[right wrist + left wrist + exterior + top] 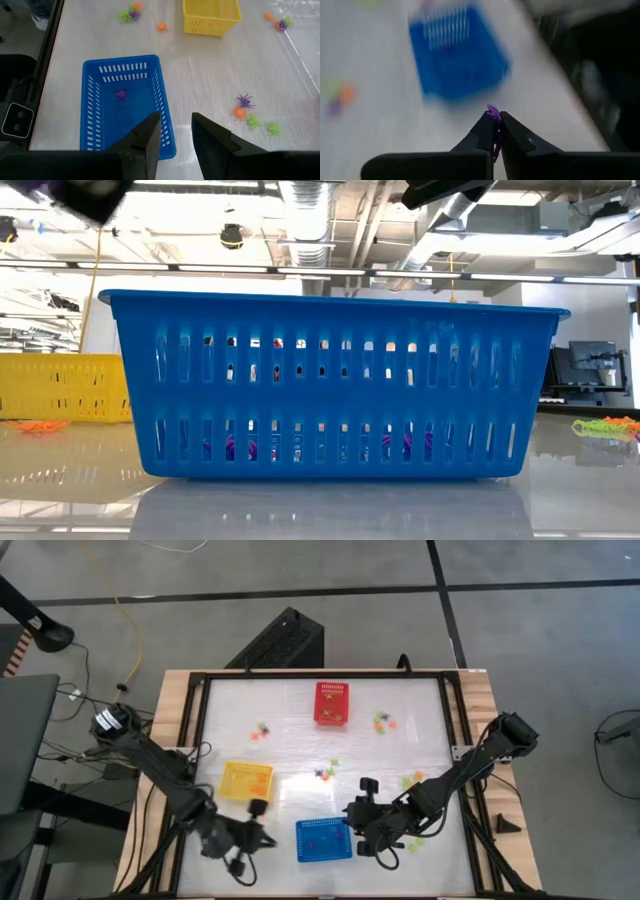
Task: Sort Halloween decoration
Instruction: Put the purple spider toy into the blue basket, then put the orange spider toy into the yellow basket
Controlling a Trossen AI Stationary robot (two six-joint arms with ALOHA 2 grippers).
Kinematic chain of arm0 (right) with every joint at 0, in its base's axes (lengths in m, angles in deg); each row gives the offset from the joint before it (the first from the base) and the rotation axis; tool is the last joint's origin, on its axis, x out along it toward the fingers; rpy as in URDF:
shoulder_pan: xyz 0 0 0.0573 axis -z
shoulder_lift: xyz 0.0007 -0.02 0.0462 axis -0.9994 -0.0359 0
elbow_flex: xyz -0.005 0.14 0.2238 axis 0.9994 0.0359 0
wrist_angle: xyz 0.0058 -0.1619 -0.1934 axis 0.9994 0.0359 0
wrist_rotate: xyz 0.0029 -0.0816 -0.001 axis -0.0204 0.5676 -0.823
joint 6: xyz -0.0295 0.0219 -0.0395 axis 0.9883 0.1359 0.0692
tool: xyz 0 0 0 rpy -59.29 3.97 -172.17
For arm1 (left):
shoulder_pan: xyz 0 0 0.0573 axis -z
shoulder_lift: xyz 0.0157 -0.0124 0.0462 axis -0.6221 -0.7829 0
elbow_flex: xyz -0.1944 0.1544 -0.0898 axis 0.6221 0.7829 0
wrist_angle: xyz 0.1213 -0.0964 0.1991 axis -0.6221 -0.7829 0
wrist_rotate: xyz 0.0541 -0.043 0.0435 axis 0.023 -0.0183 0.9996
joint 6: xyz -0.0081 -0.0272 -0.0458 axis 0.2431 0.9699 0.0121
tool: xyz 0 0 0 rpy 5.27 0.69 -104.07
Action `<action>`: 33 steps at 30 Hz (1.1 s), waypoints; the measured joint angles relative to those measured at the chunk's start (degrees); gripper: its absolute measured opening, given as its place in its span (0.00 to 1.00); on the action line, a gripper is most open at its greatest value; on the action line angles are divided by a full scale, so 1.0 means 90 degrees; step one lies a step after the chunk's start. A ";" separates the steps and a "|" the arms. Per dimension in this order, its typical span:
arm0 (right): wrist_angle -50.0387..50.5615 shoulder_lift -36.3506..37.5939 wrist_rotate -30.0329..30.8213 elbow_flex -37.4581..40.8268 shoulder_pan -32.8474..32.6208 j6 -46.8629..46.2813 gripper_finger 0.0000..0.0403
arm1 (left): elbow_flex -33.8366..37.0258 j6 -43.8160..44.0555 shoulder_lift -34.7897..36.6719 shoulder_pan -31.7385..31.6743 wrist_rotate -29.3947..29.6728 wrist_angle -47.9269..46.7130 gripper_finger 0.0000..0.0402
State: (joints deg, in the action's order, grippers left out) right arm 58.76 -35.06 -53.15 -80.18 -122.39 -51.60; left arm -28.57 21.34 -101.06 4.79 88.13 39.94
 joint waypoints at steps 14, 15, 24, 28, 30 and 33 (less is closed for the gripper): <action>0.0022 0.0000 0.0000 0.0000 0.0001 0.0027 0.35 | -0.0002 -0.0921 -0.1525 -0.1772 -0.2481 0.3081 0.11; 0.0024 0.0000 0.0000 0.0000 0.0001 0.0036 0.35 | -0.0002 -0.0868 -0.1535 -0.1794 -0.2464 0.3068 0.14; 0.0014 0.0000 0.0000 0.0000 0.0003 0.0134 0.35 | -0.0002 -0.0835 -0.1450 -0.1819 -0.1979 0.3008 0.32; -0.0002 0.0000 0.0001 0.0000 -0.0009 0.0134 0.35 | -0.0005 -0.0586 -0.0997 -0.1821 -0.2139 0.2130 0.34; -0.0002 0.0000 0.0000 0.0000 -0.0012 0.0134 0.35 | -0.0007 -0.0207 -0.0654 -0.1819 -0.2325 0.1465 0.34; 0.0000 0.0000 0.0000 0.0000 -0.0007 0.0134 0.35 | -0.0011 0.0599 -0.0131 -0.1789 -0.2675 0.0316 0.34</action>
State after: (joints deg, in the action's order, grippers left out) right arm 58.76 -35.06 -53.15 -80.18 -122.45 -50.40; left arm -28.67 26.74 -102.24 -11.31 64.06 42.78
